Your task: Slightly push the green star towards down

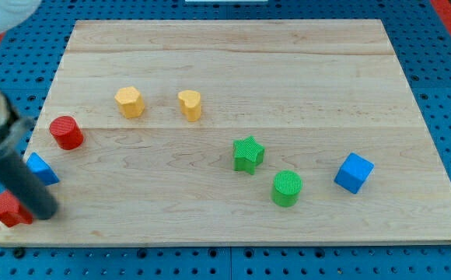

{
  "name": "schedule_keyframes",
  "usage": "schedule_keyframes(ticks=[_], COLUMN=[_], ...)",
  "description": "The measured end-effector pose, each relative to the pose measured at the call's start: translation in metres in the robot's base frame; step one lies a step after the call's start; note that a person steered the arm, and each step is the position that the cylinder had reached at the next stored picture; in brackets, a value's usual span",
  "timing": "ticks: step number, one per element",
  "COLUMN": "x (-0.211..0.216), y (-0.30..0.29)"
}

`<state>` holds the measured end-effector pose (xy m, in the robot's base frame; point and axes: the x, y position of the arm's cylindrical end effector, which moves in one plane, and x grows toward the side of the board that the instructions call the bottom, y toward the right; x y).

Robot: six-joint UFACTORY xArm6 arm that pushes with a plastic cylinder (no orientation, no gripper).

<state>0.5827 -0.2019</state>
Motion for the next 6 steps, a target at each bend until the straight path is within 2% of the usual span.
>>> schedule_keyframes(ticks=[1,2,3,4,5,6], x=[0.002,0.017,0.012,-0.036,-0.068,-0.059], y=[0.134,0.192,0.179,0.168,0.187,0.251])
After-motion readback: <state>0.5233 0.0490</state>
